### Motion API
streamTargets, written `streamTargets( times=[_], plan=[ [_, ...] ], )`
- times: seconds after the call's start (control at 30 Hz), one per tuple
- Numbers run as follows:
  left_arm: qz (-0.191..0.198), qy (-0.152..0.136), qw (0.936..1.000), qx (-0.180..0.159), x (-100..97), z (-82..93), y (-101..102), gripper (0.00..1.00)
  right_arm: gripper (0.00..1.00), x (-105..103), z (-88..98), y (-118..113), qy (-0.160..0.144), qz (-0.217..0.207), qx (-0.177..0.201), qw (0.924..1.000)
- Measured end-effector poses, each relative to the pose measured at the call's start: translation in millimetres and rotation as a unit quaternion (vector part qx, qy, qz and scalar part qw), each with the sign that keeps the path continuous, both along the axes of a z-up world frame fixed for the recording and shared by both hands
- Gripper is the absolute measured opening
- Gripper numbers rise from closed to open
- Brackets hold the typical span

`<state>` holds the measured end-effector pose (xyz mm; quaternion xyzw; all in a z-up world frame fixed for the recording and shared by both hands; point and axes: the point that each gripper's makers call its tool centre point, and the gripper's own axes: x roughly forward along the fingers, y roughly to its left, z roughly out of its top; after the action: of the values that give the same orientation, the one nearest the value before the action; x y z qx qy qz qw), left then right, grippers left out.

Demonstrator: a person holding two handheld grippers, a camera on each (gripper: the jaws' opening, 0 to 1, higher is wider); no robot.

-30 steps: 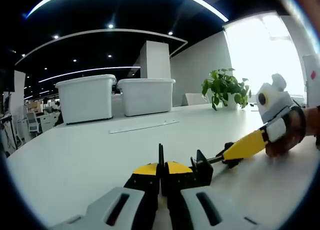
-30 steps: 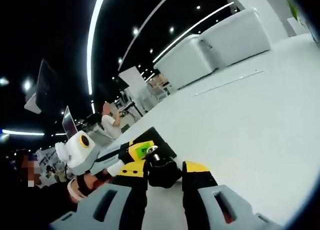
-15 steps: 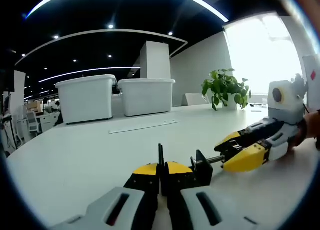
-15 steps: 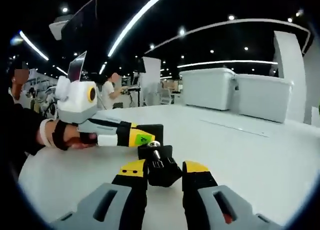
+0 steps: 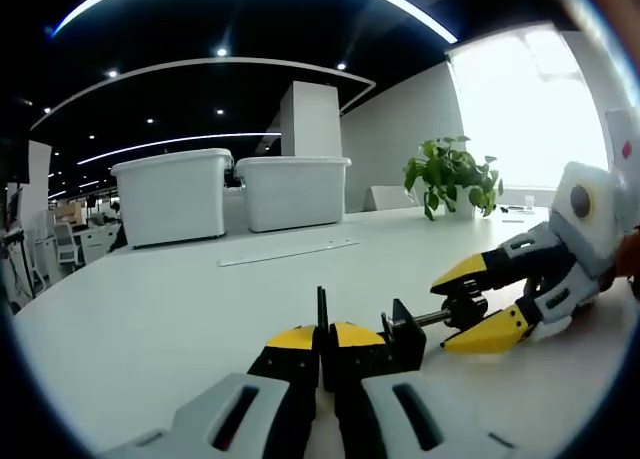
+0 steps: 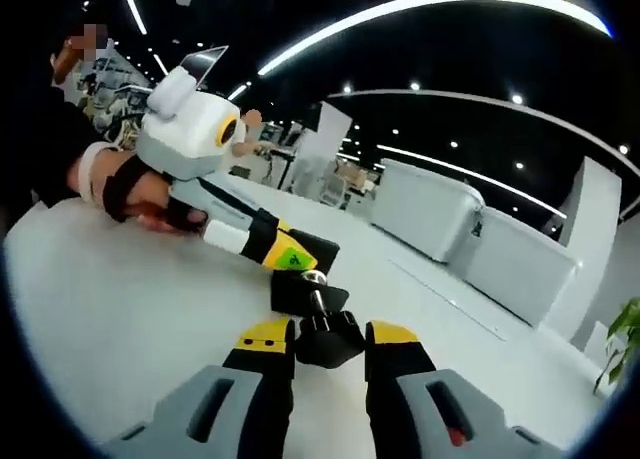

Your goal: Clamp the fixed fixture on the desktop, loosen the retaining clip, secure it to the edge of the desk, and tighten the retaining clip.

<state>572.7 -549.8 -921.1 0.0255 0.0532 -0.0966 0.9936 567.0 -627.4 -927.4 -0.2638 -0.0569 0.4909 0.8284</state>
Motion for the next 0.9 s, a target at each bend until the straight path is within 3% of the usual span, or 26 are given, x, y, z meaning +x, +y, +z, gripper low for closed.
streamTargets(
  times=[0.2, 0.37, 0.47, 0.53, 0.57, 0.6, 0.73, 0.8, 0.87, 0.9],
  plan=[
    [0.001, 0.0, 1.0, 0.0, 0.3, -0.1, 0, 0.04, 0.27, -1, 1.5, 0, 0.018, 0.0, 0.011, 0.9998],
    [0.0, 0.0, 1.0, 0.0, 0.4, -0.4, 0, 0.04, 0.3, 2, -1.8, -1, 0.108, -0.013, 0.044, 0.9932],
    [0.0, 0.0, 1.0, 0.0, 0.5, -0.5, 0, 0.05, 0.42, 1, 4.5, 0, 0.16, -0.012, 0.083, 0.9835],
    [0.0, 0.0, 1.0, -0.001, 0.5, -0.6, 0, 0.05, 0.47, 2, 7.9, 0, 0.211, -0.018, 0.115, 0.9706],
    [0.0, 0.0, 1.0, 0.0, 0.5, -0.6, 0, 0.05, 0.47, 4, 9.6, 0, 0.252, -0.026, 0.141, 0.9572],
    [0.0, 0.0, 1.0, -0.001, 0.5, -0.6, 0, 0.05, 0.46, 5, 9.2, -1, 0.272, -0.032, 0.151, 0.9499],
    [-0.001, 0.001, 1.0, -0.001, 0.4, -0.8, 0, 0.05, 0.4, 11, 4.7, -3, 0.369, -0.056, 0.2, 0.9058],
    [-0.001, 0.001, 1.0, -0.001, 0.3, -0.9, 0, 0.05, 0.36, 16, 0.1, -6, 0.4, -0.066, 0.215, 0.8884],
    [-0.001, 0.001, 1.0, -0.001, 0.2, -0.9, 0, 0.05, 0.32, 17, -2.9, -9, 0.41, -0.073, 0.22, 0.8819],
    [-0.001, 0.0, 1.0, 0.0, 0.1, -0.9, 0, 0.05, 0.31, 16, -1.1, -8, 0.427, -0.068, 0.231, 0.8714]
  ],
)
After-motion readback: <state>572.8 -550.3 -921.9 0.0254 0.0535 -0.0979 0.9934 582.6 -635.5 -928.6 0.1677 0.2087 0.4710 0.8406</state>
